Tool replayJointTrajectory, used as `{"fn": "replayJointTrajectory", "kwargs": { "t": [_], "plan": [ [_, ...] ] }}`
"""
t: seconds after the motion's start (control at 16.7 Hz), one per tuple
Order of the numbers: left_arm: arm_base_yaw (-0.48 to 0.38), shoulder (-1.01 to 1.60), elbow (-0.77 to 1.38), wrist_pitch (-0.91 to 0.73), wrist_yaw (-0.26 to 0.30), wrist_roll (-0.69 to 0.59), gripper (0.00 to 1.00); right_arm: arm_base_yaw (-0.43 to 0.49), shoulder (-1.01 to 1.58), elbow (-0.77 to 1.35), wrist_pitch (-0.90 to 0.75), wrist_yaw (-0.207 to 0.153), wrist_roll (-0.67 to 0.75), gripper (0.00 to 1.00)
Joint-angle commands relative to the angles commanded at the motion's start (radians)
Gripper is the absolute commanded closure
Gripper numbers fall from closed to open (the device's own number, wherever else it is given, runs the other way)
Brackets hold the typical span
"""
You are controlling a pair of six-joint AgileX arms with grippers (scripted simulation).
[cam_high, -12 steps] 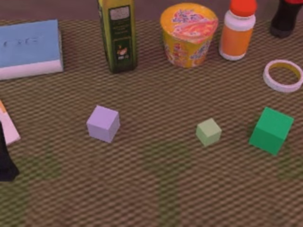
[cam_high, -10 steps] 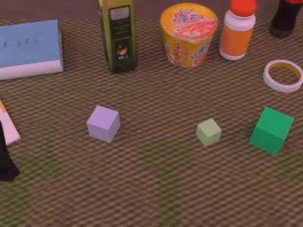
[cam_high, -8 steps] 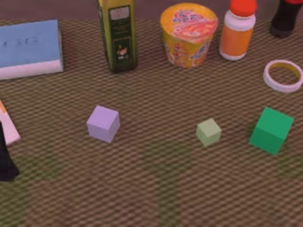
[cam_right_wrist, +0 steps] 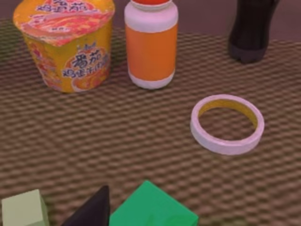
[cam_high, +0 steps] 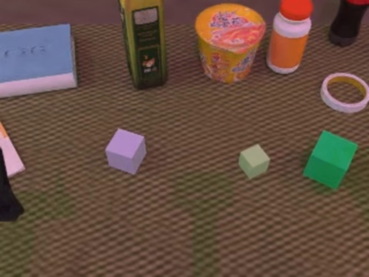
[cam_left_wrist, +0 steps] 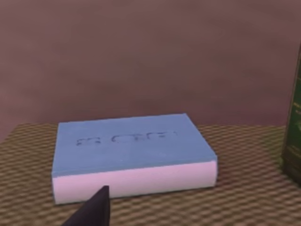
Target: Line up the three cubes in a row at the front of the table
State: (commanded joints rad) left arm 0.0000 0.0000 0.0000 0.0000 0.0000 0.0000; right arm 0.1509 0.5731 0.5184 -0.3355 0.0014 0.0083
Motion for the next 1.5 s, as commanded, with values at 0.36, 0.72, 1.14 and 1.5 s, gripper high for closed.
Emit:
{"fn": "replayJointTrajectory", "kwargs": {
  "t": [0.36,0.72,1.14,1.5],
  "plan": [
    [0.0,0.0,0.0,0.0,0.0,0.0,0.0,0.152,0.705,0.508,-0.362,0.0,0.007,0.0],
    [0.0,0.0,0.0,0.0,0.0,0.0,0.0,0.285,1.278,0.957,-0.671,-0.001,0.016,0.0],
    [0.0,0.0,0.0,0.0,0.0,0.0,0.0,0.368,1.604,1.27,-0.841,0.001,0.023,0.0],
    [0.0,0.0,0.0,0.0,0.0,0.0,0.0,0.365,1.612,1.277,-0.843,0.001,0.023,0.0]
  ]
}}
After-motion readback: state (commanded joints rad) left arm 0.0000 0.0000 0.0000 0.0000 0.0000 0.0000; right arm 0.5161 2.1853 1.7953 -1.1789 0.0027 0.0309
